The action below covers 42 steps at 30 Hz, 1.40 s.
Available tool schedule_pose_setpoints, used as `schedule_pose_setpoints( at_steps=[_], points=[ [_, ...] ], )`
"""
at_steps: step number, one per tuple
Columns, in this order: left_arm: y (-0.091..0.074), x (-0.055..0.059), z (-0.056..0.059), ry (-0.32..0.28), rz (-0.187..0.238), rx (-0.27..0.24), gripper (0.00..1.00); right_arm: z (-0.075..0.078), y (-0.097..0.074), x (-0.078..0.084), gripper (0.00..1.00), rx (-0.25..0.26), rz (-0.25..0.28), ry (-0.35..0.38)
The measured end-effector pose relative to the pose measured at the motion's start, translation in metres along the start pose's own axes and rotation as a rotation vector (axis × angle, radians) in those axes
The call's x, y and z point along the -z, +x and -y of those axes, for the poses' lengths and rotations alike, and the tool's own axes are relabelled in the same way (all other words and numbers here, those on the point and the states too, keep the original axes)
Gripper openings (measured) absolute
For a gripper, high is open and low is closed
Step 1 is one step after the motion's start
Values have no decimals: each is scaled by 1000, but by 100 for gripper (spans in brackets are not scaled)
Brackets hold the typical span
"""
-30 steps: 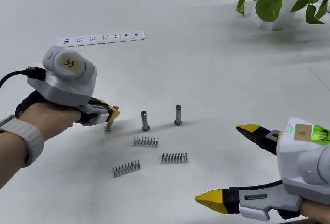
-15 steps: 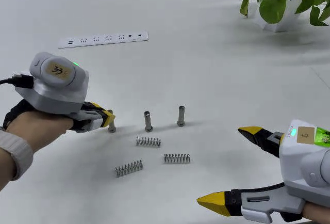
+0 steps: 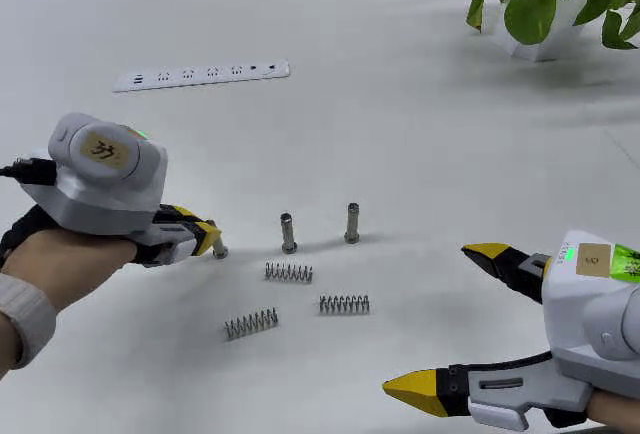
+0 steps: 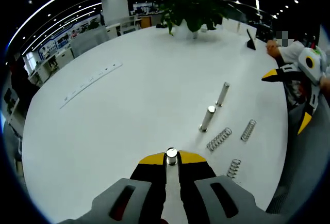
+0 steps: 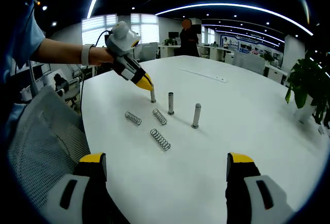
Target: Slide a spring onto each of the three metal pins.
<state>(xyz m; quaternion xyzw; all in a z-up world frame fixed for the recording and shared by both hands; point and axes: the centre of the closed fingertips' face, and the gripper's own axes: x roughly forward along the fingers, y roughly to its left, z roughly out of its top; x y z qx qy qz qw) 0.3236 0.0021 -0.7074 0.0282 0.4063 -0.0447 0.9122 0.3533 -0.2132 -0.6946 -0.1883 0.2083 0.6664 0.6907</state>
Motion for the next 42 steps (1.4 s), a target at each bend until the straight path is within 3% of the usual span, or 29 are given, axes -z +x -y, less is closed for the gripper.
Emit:
schedule_pose_setpoints(
  at_steps=[14, 42],
  points=[
    [-2, 1, -3, -37, 22, -1, 8, 1, 0, 0, 98, -2, 0, -2],
    [-1, 3, 0, -30, 44, 7, 12, -2, 0, 0, 98, -4, -4, 0]
  ],
)
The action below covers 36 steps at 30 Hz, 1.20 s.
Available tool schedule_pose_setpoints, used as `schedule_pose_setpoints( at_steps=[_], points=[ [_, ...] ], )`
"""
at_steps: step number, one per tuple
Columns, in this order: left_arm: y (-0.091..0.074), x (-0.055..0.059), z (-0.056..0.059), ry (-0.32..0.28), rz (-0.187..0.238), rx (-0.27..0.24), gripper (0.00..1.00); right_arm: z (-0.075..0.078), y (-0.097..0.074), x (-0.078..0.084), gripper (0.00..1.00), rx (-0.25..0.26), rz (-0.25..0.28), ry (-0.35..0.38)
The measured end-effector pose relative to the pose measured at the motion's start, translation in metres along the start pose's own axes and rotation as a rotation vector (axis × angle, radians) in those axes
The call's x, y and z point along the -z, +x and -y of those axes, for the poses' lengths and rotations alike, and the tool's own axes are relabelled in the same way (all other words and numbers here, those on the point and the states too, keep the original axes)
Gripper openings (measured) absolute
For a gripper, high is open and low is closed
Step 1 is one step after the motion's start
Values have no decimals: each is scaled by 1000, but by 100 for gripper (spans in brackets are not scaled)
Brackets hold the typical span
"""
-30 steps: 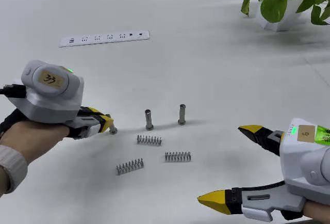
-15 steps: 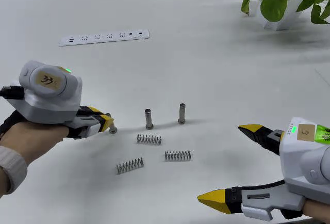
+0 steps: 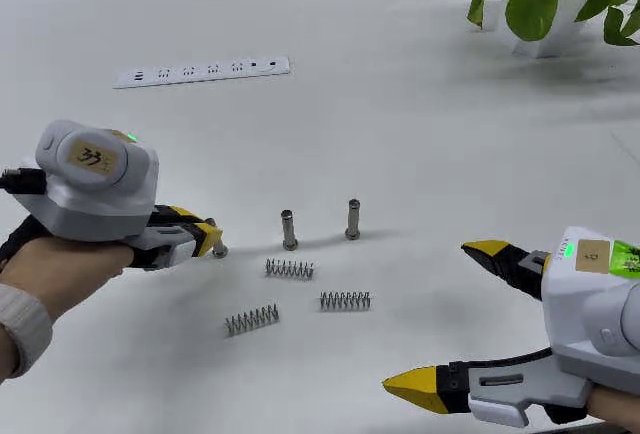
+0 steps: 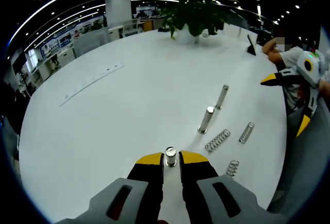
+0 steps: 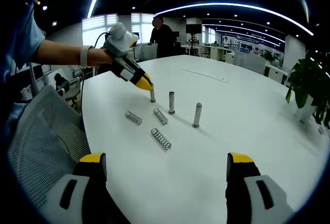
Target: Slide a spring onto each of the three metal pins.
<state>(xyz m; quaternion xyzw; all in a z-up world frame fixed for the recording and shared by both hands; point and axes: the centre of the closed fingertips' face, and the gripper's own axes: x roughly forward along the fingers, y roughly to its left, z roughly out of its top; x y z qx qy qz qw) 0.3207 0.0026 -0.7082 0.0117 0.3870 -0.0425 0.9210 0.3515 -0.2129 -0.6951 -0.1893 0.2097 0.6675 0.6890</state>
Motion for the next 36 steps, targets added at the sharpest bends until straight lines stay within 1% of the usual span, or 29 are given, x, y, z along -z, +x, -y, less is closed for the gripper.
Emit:
schedule_pose_setpoints(
  at_steps=[2, 4, 8, 12, 17, 19, 26, 28, 30, 32, 33, 35, 36],
  points=[
    [0, 0, 1, -2, 2, 3, 13, 0, 0, 0, 98, 0, 1, 1],
    [0, 0, 1, 1, 4, 1, 18, 0, 0, 0, 98, 1, 1, 0],
    [1, -2, 0, 1, 14, -7, 30, -1, 0, 0, 98, 0, -3, -4],
    [1, -1, -1, 5, 14, -17, 46, 0, 0, 1, 98, 0, -3, -1],
    [2, 0, -1, -8, 19, -16, 60, 0, 0, 1, 99, 0, -4, -2],
    [2, 0, -1, -4, 20, -17, 65, -1, 1, 2, 99, -1, -5, -3],
    [0, 1, 3, -7, 35, 5, 78, -1, 0, 1, 99, 0, -6, -3],
    [0, 1, 4, -5, 37, 9, 85, -1, 0, 1, 99, 0, -7, -3],
    [-1, 3, 6, -8, 33, 16, 94, -1, 0, 1, 99, 0, -8, -3],
    [-3, 4, 6, -9, 35, 15, 98, -1, 0, 1, 99, -2, -10, -1],
    [-4, 4, 6, -19, 38, 17, 100, -1, 1, 1, 99, -2, -10, -2],
    [-6, 4, 5, -40, 44, 20, 100, -1, 1, 2, 99, -3, -12, -2],
    [-7, 4, 4, -40, 50, 19, 100, -1, 1, 2, 99, -4, -12, -2]
  ],
)
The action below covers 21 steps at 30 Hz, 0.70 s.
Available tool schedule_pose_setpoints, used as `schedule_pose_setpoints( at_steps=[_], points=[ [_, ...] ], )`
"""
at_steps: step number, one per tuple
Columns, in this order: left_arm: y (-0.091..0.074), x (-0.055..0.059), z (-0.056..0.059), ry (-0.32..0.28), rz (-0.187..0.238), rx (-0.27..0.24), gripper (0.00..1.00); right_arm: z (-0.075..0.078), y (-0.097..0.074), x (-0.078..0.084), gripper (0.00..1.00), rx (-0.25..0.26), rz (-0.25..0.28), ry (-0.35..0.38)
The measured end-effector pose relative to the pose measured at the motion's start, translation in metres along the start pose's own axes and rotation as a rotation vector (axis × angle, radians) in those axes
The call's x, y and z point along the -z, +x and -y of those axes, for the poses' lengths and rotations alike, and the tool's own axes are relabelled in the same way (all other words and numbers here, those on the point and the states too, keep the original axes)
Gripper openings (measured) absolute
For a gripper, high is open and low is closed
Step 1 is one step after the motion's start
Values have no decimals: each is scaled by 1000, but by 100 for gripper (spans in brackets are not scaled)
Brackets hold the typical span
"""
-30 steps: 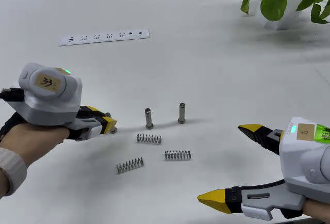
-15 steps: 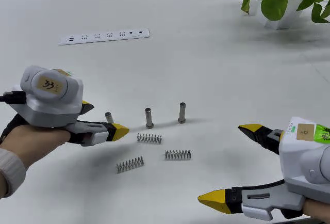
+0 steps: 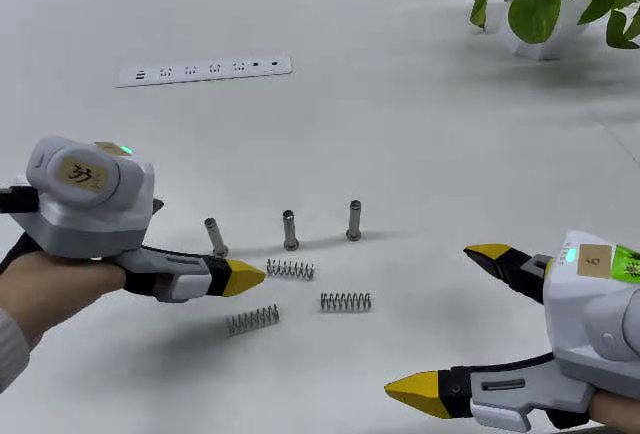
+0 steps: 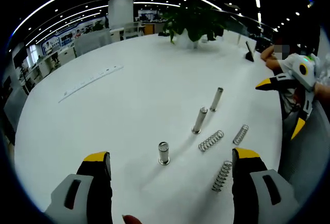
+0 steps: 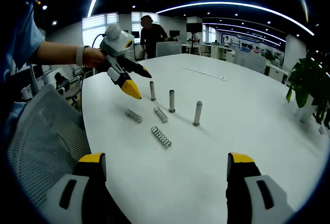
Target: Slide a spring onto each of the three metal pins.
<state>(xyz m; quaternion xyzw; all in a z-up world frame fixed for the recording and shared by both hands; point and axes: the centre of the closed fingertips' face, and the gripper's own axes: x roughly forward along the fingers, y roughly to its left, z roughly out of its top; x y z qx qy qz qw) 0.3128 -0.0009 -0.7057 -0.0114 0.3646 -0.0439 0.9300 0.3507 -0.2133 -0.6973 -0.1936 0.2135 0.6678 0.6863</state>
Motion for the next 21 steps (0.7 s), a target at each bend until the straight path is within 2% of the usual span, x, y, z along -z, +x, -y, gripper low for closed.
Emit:
schedule_pose_setpoints(
  at_steps=[3, 10, 13, 16, 18, 21],
  points=[
    [-2, -3, 2, -10, 8, 1, 100, 0, 0, 0, 99, -2, -2, -1],
    [-8, -1, 7, -4, 29, 7, 100, 1, 0, 3, 99, -5, -11, -2],
    [-12, 3, 6, 4, 34, 14, 99, 0, 0, 3, 99, -7, -14, -5],
    [-17, 8, 14, 13, 34, 26, 99, 1, 0, 2, 99, -10, -18, -10],
    [-20, 12, 12, 16, 33, 29, 100, 2, 0, 3, 99, -11, -22, -13],
    [-23, 17, 18, 11, 33, 36, 100, 3, 0, 2, 99, -16, -26, -22]
  ],
)
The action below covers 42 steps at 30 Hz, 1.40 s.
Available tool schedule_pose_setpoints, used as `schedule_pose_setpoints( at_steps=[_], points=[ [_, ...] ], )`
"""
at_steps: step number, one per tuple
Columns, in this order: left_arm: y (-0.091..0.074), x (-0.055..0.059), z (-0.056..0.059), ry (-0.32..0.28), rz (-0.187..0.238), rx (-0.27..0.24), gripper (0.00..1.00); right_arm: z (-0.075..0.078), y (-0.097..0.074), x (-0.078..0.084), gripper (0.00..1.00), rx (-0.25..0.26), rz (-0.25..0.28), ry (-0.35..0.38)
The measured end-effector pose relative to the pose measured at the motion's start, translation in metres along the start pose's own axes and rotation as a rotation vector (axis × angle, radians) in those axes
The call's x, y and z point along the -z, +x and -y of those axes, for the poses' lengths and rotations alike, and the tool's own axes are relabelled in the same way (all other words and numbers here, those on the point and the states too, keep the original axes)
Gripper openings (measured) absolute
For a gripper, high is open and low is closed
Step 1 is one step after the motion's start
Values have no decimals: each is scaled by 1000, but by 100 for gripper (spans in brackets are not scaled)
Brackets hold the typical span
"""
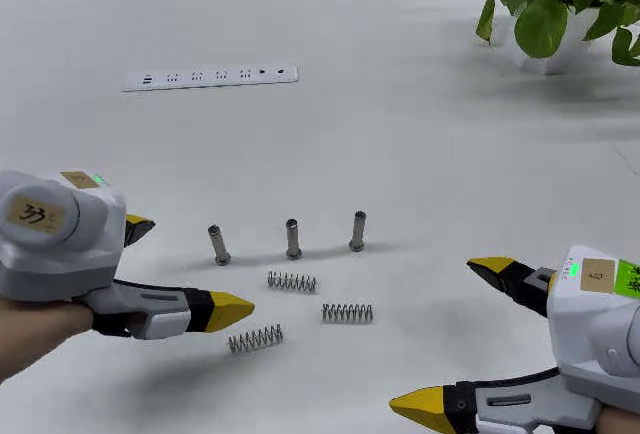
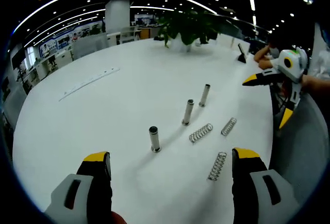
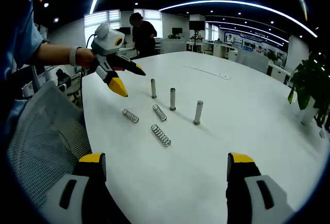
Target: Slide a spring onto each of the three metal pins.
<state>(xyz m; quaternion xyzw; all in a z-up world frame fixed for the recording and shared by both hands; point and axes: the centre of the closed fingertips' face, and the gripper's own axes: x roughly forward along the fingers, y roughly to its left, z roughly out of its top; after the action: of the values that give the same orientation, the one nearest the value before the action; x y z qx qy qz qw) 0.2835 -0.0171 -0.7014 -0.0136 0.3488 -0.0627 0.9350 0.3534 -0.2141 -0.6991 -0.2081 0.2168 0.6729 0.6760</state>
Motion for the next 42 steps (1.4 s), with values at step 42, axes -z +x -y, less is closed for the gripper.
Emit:
schedule_pose_setpoints(
  at_steps=[42],
  points=[
    [-11, 21, 38, 61, -12, 110, 73, 2, -4, 2, 99, 11, -7, -9]
  ],
)
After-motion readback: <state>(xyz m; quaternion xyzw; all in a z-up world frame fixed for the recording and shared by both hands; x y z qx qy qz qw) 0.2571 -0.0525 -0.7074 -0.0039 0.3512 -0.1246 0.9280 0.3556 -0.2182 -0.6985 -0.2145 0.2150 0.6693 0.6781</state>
